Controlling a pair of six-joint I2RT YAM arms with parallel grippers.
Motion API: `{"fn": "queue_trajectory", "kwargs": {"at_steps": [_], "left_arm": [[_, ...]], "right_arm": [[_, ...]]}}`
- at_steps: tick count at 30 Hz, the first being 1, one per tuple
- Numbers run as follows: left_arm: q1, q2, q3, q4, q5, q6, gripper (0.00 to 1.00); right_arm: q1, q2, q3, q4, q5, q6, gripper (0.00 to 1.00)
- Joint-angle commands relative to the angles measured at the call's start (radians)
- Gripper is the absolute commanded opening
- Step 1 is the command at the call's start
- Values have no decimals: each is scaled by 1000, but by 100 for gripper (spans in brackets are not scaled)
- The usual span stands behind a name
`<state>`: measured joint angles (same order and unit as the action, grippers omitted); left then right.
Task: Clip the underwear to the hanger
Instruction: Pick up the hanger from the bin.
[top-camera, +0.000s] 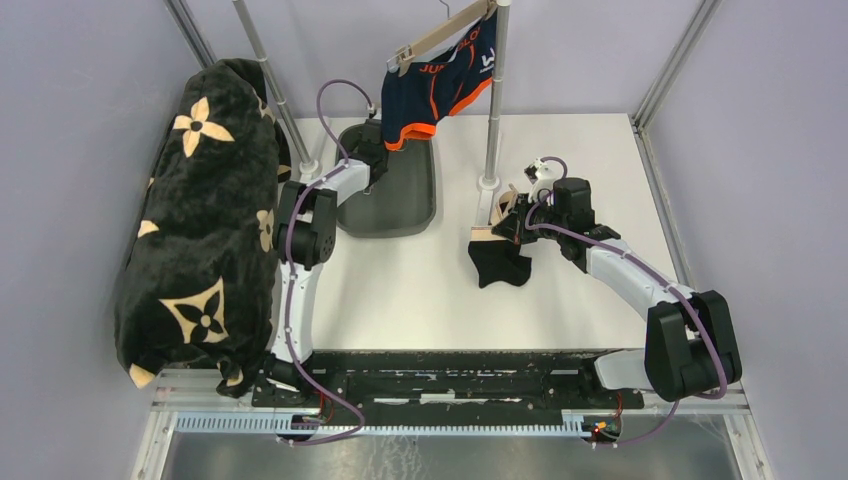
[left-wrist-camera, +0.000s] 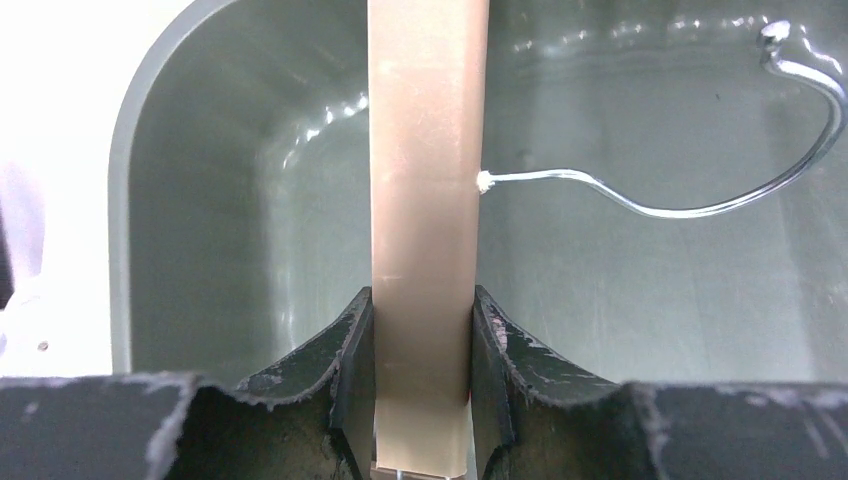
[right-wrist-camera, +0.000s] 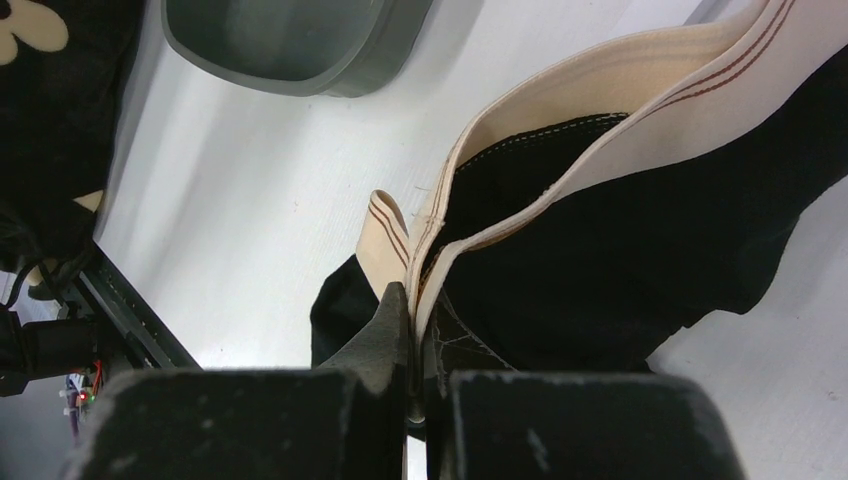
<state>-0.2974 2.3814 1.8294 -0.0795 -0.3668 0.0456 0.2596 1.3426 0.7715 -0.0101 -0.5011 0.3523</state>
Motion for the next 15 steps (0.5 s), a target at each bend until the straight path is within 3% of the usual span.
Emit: {"fn": "queue_trajectory", "kwargs": {"at_steps": [1, 6, 15], "left_arm": [[-22, -175, -56, 47, -19, 5, 3], [-55, -281, -151, 43, -23, 0, 3], [-89, -408, -246, -145, 44, -67, 3]], "right_arm": [[-5, -4, 9, 66, -32, 12, 1], [-5, -12, 4, 74, -45, 21, 0], [-3, -40, -4, 70, -52, 27, 1]]}}
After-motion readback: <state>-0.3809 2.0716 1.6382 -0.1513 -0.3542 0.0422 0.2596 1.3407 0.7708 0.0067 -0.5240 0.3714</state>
